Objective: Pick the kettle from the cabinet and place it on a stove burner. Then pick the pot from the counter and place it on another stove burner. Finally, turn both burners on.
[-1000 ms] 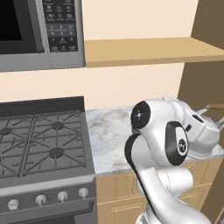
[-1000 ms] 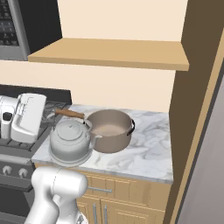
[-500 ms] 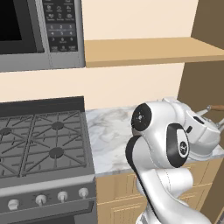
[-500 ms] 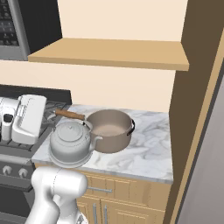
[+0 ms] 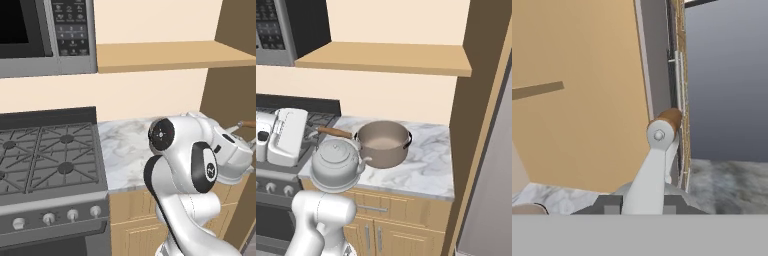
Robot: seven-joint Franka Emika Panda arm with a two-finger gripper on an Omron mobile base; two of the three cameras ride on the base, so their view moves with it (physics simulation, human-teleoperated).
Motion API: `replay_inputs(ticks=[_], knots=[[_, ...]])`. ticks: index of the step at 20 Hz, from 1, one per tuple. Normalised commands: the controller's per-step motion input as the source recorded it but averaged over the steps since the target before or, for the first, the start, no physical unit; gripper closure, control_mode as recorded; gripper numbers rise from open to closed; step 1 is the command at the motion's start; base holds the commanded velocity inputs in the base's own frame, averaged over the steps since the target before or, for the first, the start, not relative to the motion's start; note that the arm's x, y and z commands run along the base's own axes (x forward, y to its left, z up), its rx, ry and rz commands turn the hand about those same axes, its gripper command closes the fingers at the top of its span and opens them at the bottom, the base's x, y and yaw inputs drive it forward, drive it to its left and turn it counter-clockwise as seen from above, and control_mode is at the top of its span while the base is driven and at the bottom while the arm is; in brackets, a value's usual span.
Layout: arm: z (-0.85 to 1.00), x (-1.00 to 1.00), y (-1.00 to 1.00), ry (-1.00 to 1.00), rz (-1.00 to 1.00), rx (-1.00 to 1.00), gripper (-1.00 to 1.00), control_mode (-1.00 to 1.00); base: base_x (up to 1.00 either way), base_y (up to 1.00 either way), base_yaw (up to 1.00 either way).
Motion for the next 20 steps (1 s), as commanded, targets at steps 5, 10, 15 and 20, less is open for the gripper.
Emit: replay_inputs(ticks=[5,10,15,20], knots=[[0.00,0.00,0.00,0.00,0.00,0.00,1.00,1.00,-0.11,0.39,0.00],[0.00,0.00,0.00,0.00,0.00,0.00,1.00,1.00,-0.01,0.50,0.00],[0.00,0.00,0.00,0.00,0.00,0.00,1.00,1.00,0.00,0.54,0.00],[0.00,0.00,0.00,0.00,0.00,0.00,1.00,1.00,0.00,0.52,0.00]])
